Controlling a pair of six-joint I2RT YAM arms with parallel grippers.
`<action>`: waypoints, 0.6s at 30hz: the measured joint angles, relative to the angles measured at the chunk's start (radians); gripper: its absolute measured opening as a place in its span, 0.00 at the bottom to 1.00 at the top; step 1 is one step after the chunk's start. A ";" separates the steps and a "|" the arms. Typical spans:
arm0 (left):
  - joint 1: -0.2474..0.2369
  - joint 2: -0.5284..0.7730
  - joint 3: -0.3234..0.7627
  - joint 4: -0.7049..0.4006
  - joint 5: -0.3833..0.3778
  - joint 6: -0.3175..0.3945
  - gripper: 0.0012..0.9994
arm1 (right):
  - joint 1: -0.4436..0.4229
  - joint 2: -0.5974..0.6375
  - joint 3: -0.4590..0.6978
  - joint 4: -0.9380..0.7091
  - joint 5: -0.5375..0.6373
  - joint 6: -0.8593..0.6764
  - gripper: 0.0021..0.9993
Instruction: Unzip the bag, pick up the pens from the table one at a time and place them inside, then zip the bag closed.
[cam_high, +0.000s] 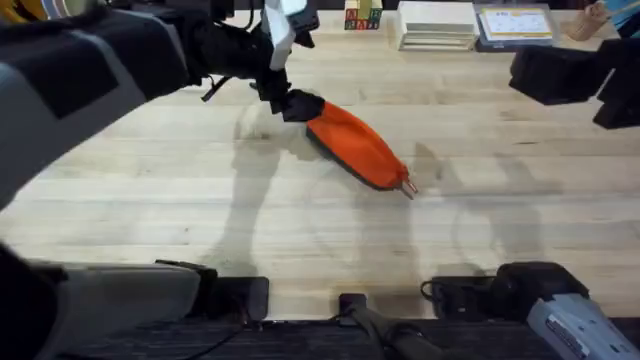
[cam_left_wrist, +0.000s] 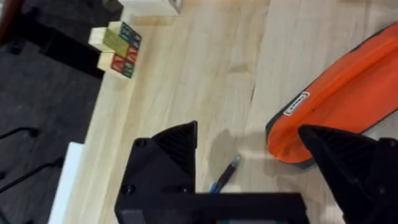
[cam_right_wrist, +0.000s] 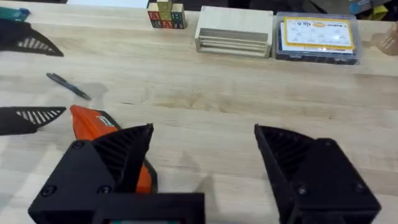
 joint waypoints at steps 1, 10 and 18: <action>0.003 0.011 0.000 -0.001 0.009 0.003 0.99 | 0.000 0.000 0.000 0.000 0.000 0.000 1.00; 0.011 0.097 0.000 -0.055 0.056 0.011 0.99 | 0.000 0.000 0.000 0.000 0.000 0.000 1.00; 0.011 0.144 0.000 -0.072 0.076 0.011 0.99 | 0.000 0.000 0.000 -0.003 0.000 0.000 1.00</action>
